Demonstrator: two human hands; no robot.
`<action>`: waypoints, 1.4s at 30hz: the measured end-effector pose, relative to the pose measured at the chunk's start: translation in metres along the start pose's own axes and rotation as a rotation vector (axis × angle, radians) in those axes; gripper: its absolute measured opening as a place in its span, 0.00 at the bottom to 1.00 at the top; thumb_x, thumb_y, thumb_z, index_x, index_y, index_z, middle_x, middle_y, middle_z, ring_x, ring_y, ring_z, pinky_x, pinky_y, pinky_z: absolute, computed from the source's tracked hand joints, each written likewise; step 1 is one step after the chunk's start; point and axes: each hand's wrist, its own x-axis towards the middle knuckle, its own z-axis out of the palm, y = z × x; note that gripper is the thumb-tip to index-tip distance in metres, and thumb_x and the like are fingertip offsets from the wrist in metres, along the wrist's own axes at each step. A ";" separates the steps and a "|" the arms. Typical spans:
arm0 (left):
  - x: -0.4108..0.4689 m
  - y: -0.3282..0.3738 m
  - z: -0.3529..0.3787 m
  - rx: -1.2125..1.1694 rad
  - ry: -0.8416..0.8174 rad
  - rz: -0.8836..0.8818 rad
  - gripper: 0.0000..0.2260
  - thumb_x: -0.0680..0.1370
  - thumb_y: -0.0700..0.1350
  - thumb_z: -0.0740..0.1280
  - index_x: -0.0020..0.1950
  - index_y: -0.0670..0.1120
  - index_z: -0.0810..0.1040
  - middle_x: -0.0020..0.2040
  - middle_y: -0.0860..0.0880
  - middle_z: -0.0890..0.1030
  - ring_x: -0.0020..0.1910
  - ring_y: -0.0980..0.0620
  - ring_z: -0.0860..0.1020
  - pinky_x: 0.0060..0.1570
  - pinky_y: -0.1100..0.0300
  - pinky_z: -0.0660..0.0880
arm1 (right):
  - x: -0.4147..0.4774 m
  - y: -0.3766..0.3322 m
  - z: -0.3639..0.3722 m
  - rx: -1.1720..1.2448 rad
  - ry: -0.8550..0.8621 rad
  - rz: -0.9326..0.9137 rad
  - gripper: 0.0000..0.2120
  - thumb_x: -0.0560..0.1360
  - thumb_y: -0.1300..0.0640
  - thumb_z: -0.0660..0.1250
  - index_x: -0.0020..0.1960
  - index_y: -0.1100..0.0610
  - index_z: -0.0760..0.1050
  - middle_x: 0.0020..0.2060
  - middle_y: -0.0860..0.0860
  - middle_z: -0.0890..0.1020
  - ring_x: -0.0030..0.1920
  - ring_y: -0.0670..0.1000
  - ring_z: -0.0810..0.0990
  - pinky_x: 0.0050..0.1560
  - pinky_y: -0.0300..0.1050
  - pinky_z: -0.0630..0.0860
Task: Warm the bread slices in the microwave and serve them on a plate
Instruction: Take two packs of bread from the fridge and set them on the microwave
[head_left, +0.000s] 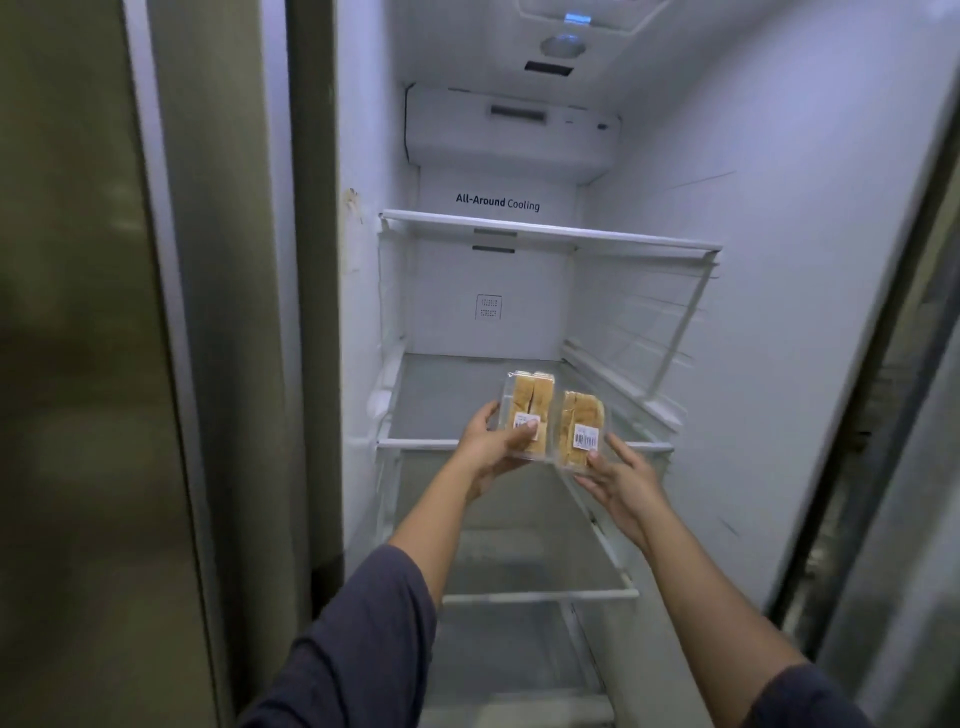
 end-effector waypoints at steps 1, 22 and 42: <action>-0.016 -0.002 0.000 0.003 0.000 0.005 0.32 0.72 0.36 0.71 0.72 0.48 0.62 0.58 0.41 0.79 0.44 0.48 0.81 0.35 0.59 0.81 | -0.018 0.003 -0.003 0.008 -0.013 0.001 0.29 0.76 0.72 0.59 0.74 0.59 0.57 0.64 0.63 0.74 0.59 0.62 0.77 0.58 0.53 0.73; -0.347 -0.079 -0.040 0.032 0.033 0.016 0.42 0.64 0.47 0.75 0.74 0.55 0.59 0.68 0.44 0.70 0.59 0.42 0.77 0.55 0.47 0.77 | -0.343 0.071 -0.060 -0.080 -0.073 0.006 0.28 0.76 0.65 0.64 0.73 0.52 0.62 0.64 0.50 0.75 0.59 0.55 0.78 0.60 0.52 0.75; -0.626 -0.029 -0.305 -0.011 0.567 0.085 0.40 0.66 0.45 0.77 0.74 0.50 0.60 0.67 0.43 0.74 0.59 0.42 0.78 0.57 0.39 0.75 | -0.518 0.207 0.186 -0.133 -0.556 0.301 0.26 0.76 0.65 0.62 0.73 0.54 0.63 0.58 0.50 0.79 0.53 0.51 0.81 0.51 0.46 0.80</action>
